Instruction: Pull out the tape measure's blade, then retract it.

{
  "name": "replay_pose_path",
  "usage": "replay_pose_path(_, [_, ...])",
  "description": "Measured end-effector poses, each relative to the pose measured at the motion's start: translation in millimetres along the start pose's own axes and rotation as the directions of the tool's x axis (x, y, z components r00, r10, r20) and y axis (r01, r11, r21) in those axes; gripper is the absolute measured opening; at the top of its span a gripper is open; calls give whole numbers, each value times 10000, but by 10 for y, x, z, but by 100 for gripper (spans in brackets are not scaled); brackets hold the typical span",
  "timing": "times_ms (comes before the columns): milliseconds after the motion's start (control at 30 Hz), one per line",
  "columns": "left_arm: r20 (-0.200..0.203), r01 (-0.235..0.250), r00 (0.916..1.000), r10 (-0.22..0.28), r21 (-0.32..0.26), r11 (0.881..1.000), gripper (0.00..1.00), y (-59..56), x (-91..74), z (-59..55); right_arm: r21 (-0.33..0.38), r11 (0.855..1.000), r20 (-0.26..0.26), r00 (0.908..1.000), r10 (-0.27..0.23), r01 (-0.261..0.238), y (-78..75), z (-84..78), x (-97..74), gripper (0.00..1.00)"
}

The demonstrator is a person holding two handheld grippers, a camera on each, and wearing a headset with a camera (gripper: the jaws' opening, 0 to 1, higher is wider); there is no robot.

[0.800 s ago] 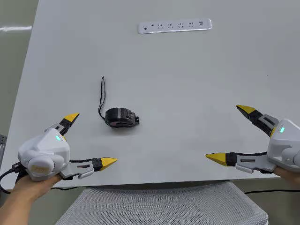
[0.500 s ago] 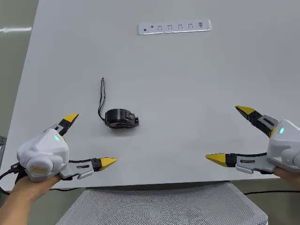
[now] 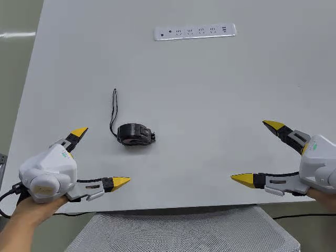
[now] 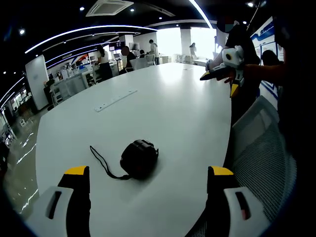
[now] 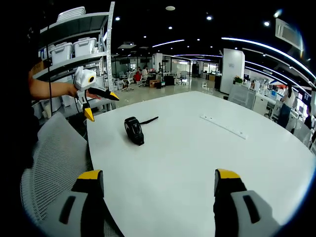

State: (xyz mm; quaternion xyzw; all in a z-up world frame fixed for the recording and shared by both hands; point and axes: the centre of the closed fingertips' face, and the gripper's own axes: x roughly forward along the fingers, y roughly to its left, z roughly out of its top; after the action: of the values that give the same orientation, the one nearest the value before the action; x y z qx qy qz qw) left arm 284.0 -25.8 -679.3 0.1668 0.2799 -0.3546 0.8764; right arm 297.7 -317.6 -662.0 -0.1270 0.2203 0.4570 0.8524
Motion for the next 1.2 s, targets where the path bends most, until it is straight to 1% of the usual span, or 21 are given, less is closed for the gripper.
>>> replay_pose_path(233, [-123,66,9999,-65,135,9999,98,27,22,-12,-179,9995,-86,9996,259,-260,-13,12,38,93])
replay_pose_path(400, [-261,160,9995,-152,327,9993,97,44,38,-31,-344,9982,-174,9986,492,-497,-6,24,73,90])
replay_pose_path(567, [-396,375,9986,-354,533,9979,96,66,54,-36,-583,9958,-193,9974,700,-710,-11,43,114,88])
replay_pose_path(667, [-498,521,9976,-488,672,9964,92,86,67,-44,-728,9941,-282,9965,784,-802,-8,45,144,85])
replay_pose_path(800, [-574,763,9958,-717,828,9936,87,110,89,-48,-847,9917,-243,9952,945,-963,-12,67,173,82])
replay_pose_path(933, [-694,856,9945,-790,978,9915,85,150,126,-60,-941,9894,-349,9936,1078,-1107,-28,58,215,81])
replay_pose_path(1133, [-742,1050,9925,-973,1093,9884,83,180,164,-60,-1069,9858,-466,9910,1252,-1296,-53,36,280,79])
replay_pose_path(1200, [-778,1095,9918,-1009,1149,9873,82,191,179,-64,-1163,9827,-475,9891,1392,-1439,-70,29,318,78])
